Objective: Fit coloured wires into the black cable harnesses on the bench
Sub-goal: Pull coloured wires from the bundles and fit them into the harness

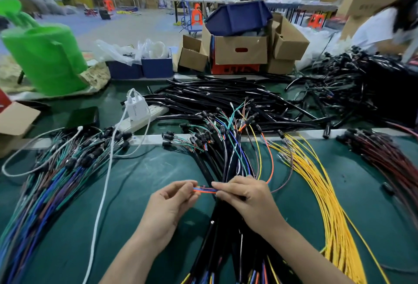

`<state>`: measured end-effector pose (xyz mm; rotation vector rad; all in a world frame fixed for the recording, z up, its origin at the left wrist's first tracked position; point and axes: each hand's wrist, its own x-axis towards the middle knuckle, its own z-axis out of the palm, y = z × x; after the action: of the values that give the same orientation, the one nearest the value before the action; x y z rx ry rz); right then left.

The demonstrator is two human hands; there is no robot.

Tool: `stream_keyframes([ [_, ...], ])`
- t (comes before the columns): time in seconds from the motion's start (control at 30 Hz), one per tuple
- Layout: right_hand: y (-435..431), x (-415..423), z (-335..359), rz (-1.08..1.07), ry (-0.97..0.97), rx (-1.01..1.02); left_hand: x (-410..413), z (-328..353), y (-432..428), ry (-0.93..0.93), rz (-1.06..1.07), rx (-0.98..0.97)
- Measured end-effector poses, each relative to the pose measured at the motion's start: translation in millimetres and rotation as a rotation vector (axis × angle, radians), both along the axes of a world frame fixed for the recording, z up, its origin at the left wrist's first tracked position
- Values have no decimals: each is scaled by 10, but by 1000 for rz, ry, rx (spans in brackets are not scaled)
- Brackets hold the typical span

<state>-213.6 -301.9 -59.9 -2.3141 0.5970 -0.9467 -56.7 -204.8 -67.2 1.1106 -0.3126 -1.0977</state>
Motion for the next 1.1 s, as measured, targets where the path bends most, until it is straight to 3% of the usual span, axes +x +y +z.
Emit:
stream_keyframes([
  [0.37,23,-126,41,-31,-98,177,-77,77,22,478,-125,-16],
  [0.73,48,-129,67,72,-61,269,-175,37,45,508,-247,-81],
  [0.9,36,-151,88,102,-32,262,-211,-9,45,288,-184,-92],
  [1.03,51,-124,28,13,-3,231,-263,-17,37,-395,12,-53],
  [1.1,77,-100,-2,-36,12,173,-300,-32,40,-496,112,-74],
])
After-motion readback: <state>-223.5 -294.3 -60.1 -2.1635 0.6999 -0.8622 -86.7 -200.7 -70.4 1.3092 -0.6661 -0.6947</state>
